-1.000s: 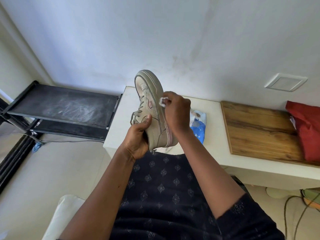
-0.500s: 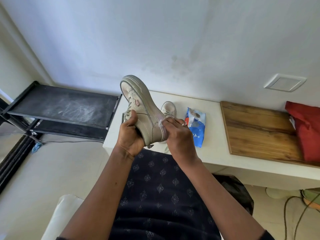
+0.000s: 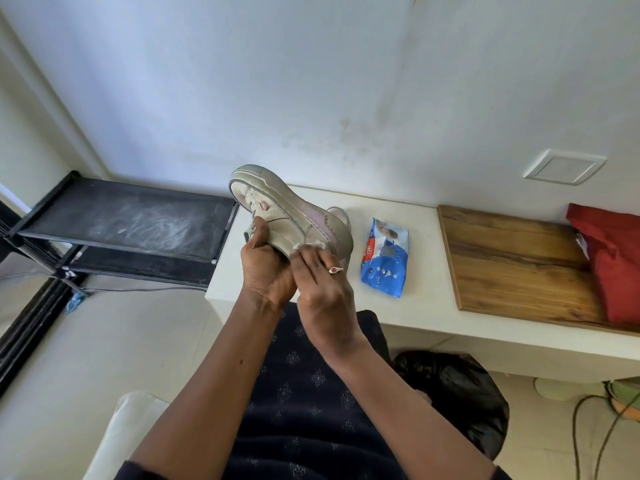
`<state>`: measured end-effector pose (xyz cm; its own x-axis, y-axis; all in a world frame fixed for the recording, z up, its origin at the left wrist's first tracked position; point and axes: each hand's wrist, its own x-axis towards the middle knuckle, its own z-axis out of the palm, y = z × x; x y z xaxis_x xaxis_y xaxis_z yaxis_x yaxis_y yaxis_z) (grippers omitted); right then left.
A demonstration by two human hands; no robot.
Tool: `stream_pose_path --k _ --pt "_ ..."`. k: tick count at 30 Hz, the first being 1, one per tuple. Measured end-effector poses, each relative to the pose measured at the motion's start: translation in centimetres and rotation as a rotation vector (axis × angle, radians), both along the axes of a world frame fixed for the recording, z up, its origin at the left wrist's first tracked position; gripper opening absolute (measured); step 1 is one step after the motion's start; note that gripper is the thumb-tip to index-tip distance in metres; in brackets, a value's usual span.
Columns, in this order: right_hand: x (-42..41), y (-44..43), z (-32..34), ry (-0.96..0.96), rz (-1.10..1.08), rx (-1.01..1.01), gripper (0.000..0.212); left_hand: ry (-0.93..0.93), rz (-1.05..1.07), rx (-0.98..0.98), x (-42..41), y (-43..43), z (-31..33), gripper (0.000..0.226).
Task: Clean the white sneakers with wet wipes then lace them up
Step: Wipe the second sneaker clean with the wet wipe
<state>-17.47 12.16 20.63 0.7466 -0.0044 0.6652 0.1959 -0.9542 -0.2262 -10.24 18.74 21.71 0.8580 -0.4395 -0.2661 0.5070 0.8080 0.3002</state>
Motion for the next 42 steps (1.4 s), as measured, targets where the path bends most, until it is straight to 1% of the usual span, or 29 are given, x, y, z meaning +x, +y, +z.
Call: stream_pose_path --k 1,4,6,9,13,16,18,19,20,22,24,26,27,28,29,31,32,35,37,39,40,41,42 --pt "0.0 0.1 0.0 -0.014 0.011 -0.003 0.029 -0.002 -0.001 0.013 0.0 0.0 0.1 0.067" --pt "1.1 -0.9 0.9 -0.023 0.031 -0.014 0.031 0.013 0.022 0.019 0.0 0.0 0.2 0.056" --pt "2.2 -1.4 1.6 0.004 0.009 -0.014 0.030 0.005 0.025 0.032 -0.1 -0.1 0.1 0.054" --pt "3.1 -1.6 2.3 0.007 -0.015 0.019 0.034 -0.001 0.030 0.033 -0.2 -0.2 0.6 0.055" --pt "2.0 -2.1 0.9 -0.110 0.015 -0.018 0.035 0.049 0.058 -0.041 0.8 0.6 1.3 0.053" --pt "1.3 -2.9 -0.9 -0.146 0.043 0.079 0.041 0.063 0.090 -0.065 1.5 1.1 1.5 0.047" --pt "1.1 -3.1 -1.4 -0.128 0.065 0.257 0.039 0.085 0.123 -0.080 1.8 1.1 1.8 0.046" --pt "1.0 -3.0 -1.2 -0.133 0.049 0.398 0.035 0.106 0.132 -0.089 1.9 1.1 1.9 0.047" --pt "0.9 -2.8 -0.6 -0.152 -0.003 0.568 0.032 0.121 0.137 -0.111 1.9 1.1 2.0 0.049" --pt "1.3 -2.4 0.5 -0.180 -0.173 0.941 0.028 0.151 0.142 -0.161 2.1 1.3 1.8 0.054" --pt "2.2 -2.5 1.3 -0.128 -0.292 1.268 0.024 0.188 0.129 -0.185 2.2 1.5 1.7 0.060" --pt "3.2 -2.9 1.8 -0.052 -0.245 1.584 0.025 0.192 0.097 -0.151 2.0 1.5 1.9 0.063" --pt "3.5 -2.9 2.3 -0.025 -0.182 1.721 0.027 0.179 0.069 -0.087 1.7 1.3 2.1 0.061" --pt "3.7 -3.0 2.6 -0.016 -0.135 1.798 0.027 0.153 0.032 0.013 1.4 1.2 2.4 0.055" --pt "3.9 -3.0 2.9 -0.011 -0.114 1.809 0.027 0.098 -0.008 0.147 1.2 1.0 2.7 0.049" --pt "4.1 -3.4 2.9 0.000 -0.130 1.766 0.032 -0.056 -0.082 0.419 0.6 0.9 3.3 0.039" --pt "4.1 -3.7 2.7 0.006 -0.148 1.739 0.035 -0.131 -0.102 0.523 0.4 0.9 3.5 0.034" --pt "3.8 -3.8 1.8 0.039 -0.168 1.712 0.037 -0.299 -0.160 0.709 0.1 1.1 4.0 0.016" --pt "3.8 -3.7 1.3 0.032 -0.157 1.702 0.038 -0.346 -0.174 0.767 0.0 1.1 4.4 0.016" --pt "4.0 -3.8 1.0 0.013 -0.156 1.644 0.033 -0.376 -0.173 0.755 0.1 1.0 4.3 0.019" --pt "4.0 -3.9 1.1 0.001 -0.170 1.558 0.026 -0.375 -0.166 0.724 0.1 1.0 4.2 0.021" --pt "3.9 -3.9 1.3 -0.029 -0.186 1.425 0.020 -0.363 -0.156 0.687 0.2 0.9 4.0 0.024" --pt "3.8 -4.0 1.6 -0.085 -0.212 1.224 0.018 -0.346 -0.148 0.648 0.2 0.9 3.9 0.030"
